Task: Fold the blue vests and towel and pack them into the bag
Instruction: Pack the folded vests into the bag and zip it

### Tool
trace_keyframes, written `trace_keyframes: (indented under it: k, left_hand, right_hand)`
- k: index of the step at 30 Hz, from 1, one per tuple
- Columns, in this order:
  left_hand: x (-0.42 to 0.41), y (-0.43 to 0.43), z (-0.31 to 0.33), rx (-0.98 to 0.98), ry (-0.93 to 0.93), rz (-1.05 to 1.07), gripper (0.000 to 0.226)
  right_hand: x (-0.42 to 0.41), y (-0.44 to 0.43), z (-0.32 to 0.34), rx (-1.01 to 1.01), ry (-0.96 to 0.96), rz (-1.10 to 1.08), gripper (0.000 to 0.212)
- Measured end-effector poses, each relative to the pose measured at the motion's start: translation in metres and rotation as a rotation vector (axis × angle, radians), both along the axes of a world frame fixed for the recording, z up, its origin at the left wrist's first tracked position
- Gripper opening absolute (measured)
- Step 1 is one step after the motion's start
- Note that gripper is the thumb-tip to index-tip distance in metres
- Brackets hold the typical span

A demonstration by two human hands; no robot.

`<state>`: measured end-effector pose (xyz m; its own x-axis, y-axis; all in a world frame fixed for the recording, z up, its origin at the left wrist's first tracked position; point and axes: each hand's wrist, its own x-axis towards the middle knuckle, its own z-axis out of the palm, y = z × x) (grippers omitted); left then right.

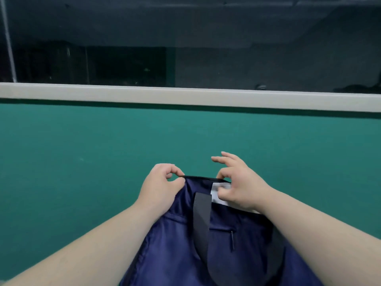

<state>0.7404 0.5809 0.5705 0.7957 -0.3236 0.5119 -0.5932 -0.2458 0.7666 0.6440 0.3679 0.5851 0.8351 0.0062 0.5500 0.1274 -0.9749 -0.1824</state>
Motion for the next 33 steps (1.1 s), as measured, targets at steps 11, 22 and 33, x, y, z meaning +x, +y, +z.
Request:
trace_keyframes:
  k: [11, 22, 33]
  left_hand:
    - [-0.100, 0.050, 0.050, -0.039, -0.191, -0.051, 0.019]
    - [-0.198, 0.092, 0.055, -0.068, -0.244, -0.112, 0.024]
    - [-0.246, 0.096, -0.039, -0.052, -0.234, -0.237, 0.034]
  right_hand:
    - [-0.115, 0.051, 0.055, 0.026, -0.107, 0.032, 0.031]
    - [-0.225, 0.097, 0.069, -0.044, -0.151, -0.011, 0.023]
    - [-0.294, 0.113, -0.023, -0.275, -0.207, -0.108, 0.004]
